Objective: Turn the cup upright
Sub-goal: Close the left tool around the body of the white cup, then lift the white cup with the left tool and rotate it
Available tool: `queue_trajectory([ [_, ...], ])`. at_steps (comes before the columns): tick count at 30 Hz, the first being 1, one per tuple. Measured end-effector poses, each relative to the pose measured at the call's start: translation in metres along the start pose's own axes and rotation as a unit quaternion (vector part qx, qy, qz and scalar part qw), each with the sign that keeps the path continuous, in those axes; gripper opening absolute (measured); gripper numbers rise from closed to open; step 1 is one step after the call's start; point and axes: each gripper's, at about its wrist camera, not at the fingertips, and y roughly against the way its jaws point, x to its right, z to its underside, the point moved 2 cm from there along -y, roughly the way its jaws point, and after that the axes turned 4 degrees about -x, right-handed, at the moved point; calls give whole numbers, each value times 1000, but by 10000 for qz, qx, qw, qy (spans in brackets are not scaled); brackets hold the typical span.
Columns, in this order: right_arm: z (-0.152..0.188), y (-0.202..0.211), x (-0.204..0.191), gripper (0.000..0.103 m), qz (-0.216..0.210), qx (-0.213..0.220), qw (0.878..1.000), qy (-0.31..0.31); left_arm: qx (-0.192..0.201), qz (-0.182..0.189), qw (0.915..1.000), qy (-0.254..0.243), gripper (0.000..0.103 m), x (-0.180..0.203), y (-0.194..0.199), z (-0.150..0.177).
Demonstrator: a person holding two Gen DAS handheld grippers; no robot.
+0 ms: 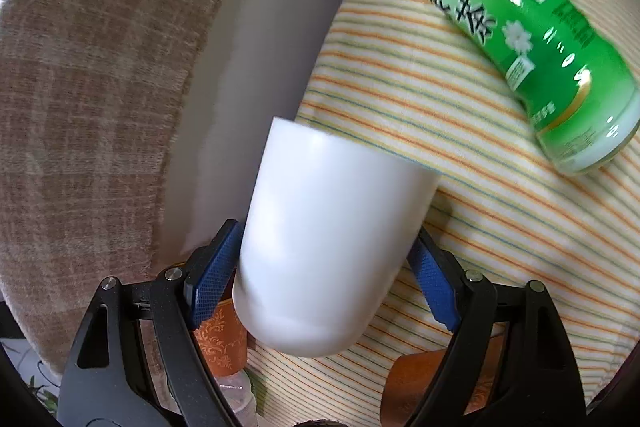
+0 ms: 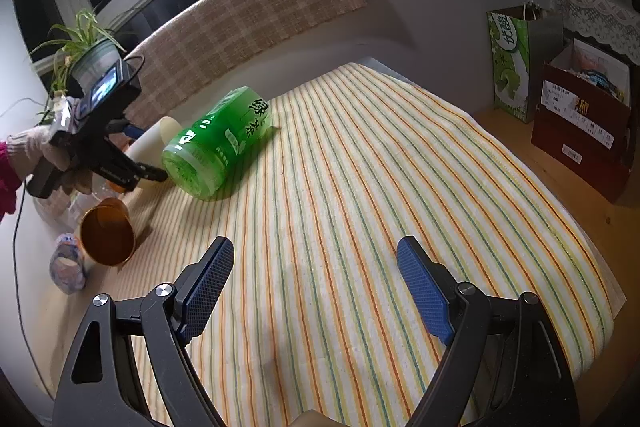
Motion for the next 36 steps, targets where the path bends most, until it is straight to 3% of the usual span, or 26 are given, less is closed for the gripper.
queue_trajectory([
  [7,0,-1,0,84,5,-2,10000,-7,67,119,9999,26,82,-1,-18,0],
  [22,0,0,-1,84,154,-5,9999,42,432,158,9982,385,80,-11,23,25],
  [27,1,4,-3,84,179,-5,9998,38,631,225,9949,755,80,-22,44,41],
  [36,6,25,-22,84,70,126,9997,206,1162,473,9833,1319,80,-9,119,91],
])
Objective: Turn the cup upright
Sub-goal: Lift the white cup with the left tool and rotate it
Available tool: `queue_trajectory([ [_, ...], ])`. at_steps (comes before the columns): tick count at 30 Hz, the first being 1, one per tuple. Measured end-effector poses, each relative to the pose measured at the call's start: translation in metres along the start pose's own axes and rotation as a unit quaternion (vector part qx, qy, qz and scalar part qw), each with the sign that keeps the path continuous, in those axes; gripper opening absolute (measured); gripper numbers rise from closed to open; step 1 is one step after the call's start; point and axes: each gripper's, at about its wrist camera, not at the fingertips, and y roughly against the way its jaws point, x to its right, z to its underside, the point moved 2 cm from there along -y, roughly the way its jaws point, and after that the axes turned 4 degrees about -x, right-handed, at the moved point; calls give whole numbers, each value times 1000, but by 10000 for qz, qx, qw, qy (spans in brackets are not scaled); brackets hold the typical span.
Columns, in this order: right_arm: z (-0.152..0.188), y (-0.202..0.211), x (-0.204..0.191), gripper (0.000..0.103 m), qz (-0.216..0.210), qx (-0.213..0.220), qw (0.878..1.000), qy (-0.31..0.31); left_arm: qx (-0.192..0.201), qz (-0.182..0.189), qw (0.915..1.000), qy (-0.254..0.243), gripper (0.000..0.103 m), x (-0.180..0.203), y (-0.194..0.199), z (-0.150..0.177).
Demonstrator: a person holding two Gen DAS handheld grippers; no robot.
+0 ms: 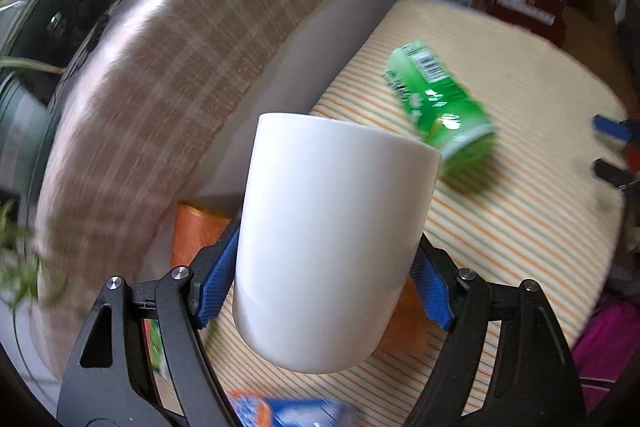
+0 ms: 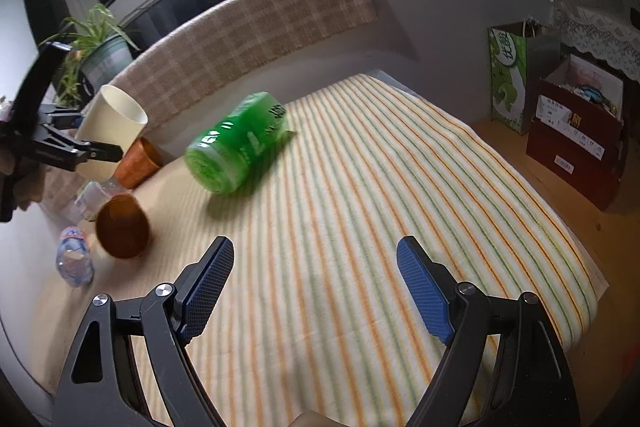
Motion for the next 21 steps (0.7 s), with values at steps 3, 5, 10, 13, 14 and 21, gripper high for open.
queue_trajectory([
  [3,2,10,-8,84,-98,37,9999,73,116,34,9993,347,80,16,30,16],
  [5,5,18,-15,84,-169,47,9997,156,219,65,9984,513,80,30,49,26],
  [10,14,38,-28,84,-283,109,9989,349,369,360,9915,1194,80,56,74,62],
  [13,22,51,-34,84,-346,115,9984,440,418,562,9826,1721,80,68,81,93],
  [14,25,54,-36,84,-355,115,9982,468,408,637,9790,1894,80,73,79,101],
  [21,45,66,-48,84,-425,-21,9969,659,342,1364,9373,3188,80,91,46,159],
])
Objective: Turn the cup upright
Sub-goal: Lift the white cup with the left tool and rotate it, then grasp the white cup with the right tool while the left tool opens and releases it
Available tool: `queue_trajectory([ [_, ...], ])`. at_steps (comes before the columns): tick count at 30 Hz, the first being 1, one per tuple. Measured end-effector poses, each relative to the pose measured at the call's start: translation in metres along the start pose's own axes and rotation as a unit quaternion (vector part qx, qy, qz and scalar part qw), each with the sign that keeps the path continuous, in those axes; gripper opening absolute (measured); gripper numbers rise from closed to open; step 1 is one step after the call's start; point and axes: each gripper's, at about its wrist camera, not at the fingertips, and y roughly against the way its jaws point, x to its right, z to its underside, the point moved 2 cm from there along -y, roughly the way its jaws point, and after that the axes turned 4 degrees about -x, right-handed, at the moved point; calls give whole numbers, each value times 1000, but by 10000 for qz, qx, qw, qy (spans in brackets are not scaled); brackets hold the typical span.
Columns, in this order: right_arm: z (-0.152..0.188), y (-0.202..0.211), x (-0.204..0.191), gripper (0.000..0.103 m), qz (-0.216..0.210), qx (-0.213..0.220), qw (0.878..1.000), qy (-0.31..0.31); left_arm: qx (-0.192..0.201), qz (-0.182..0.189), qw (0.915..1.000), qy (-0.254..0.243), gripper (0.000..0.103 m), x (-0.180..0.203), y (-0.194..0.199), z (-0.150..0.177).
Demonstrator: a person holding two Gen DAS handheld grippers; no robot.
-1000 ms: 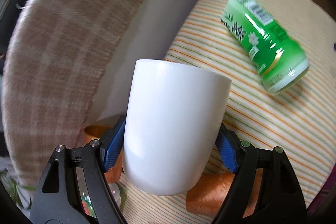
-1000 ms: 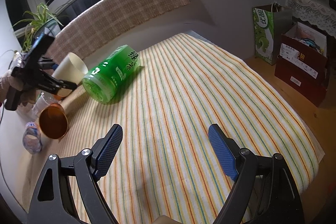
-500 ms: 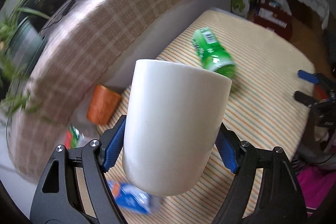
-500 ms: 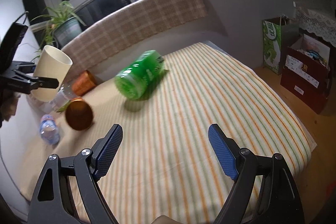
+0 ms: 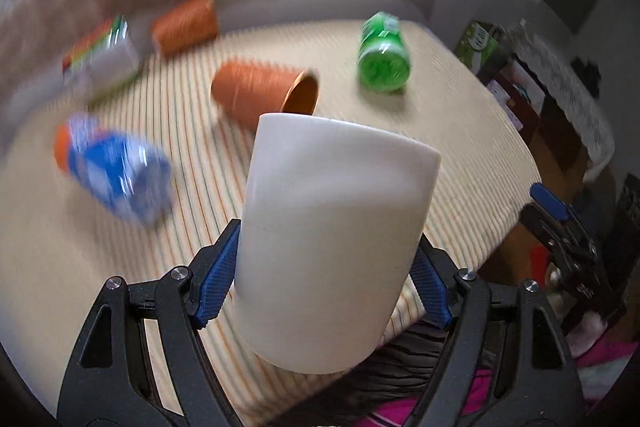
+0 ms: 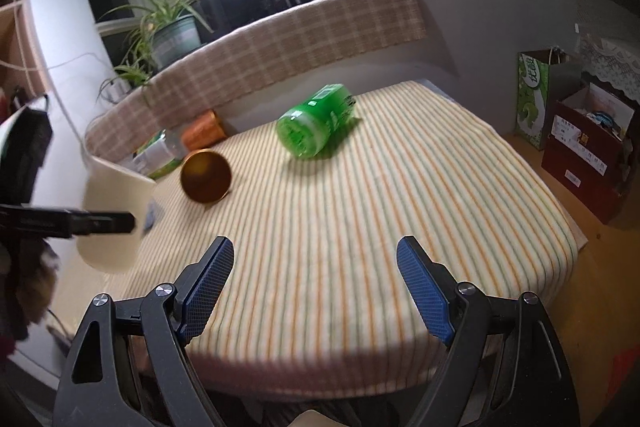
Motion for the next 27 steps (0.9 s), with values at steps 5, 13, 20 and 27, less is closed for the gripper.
queue_trajectory([
  [5,8,2,-10,84,-48,-62,9999,129,-19,229,9981,572,80,-16,-18,13],
  [13,13,4,-15,84,-26,-95,9998,153,-119,520,9905,1268,80,-34,-40,11],
  [20,12,6,-16,84,-66,-136,9998,131,-187,686,9874,1412,80,-38,-42,7],
  [27,1,-2,-26,84,-610,-382,9973,-143,-151,705,9906,1161,81,-36,-19,20],
])
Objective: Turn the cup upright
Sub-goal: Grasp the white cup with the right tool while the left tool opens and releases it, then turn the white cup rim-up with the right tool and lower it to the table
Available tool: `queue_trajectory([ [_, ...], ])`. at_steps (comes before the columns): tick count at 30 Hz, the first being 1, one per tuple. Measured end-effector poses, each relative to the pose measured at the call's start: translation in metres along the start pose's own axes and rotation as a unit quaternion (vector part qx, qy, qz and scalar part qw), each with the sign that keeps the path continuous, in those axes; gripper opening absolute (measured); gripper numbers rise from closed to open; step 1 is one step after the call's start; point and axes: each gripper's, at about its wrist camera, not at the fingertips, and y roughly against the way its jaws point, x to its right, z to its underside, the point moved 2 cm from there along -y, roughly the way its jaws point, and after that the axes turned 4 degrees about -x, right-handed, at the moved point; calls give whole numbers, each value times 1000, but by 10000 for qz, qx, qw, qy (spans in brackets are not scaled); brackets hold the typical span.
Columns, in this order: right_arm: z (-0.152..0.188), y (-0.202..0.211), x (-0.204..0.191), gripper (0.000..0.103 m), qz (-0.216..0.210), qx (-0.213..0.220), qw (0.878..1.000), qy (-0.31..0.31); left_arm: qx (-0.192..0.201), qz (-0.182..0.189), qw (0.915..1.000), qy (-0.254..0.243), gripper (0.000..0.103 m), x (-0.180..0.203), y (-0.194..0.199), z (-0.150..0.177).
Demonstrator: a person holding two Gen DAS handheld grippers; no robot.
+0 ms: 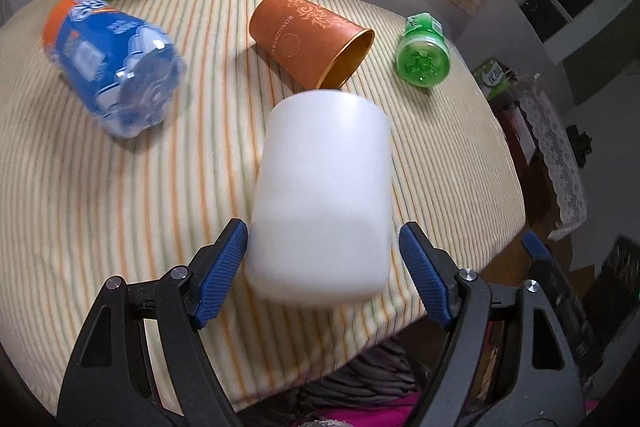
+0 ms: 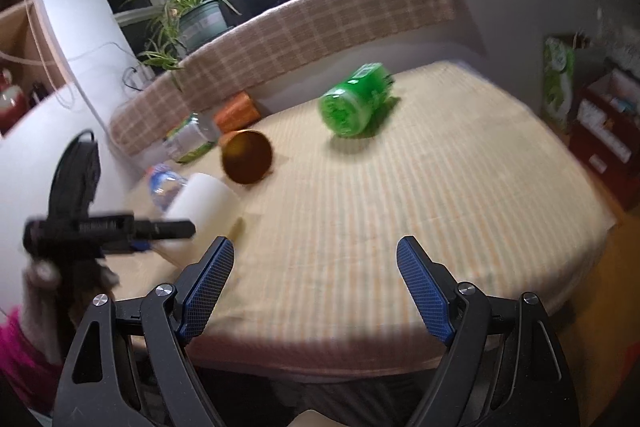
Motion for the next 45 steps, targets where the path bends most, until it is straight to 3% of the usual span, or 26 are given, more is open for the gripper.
queue_trajectory([
  [3,-7,-10,-9,84,-381,-186,9990,-171,182,-109,9997,-114,81,-3,16,13],
  [9,-18,-51,-28,84,-1189,-913,9861,-710,1024,-830,9908,-297,81,-4,62,51],
  [14,-26,-90,-40,84,-1589,-1492,9671,-1313,1905,-1564,9690,-186,81,-9,89,88],
  [19,-31,-120,-48,84,-1761,-1966,9506,-1631,2002,-1301,9706,306,81,-27,93,103],
  [29,-32,-152,-54,84,-1727,-2466,9359,-1828,2105,-1199,9692,443,81,-34,97,106],
  [39,-35,-174,-64,83,-1683,-2733,9306,-1763,2180,-1149,9671,624,81,-46,100,108],
  [42,-35,-176,-66,76,-1698,-2754,9305,-1717,2193,-1147,9666,662,81,-49,101,108],
  [45,-36,-175,-69,76,-1722,-2728,9322,-1641,2199,-1124,9667,675,81,-49,101,107],
])
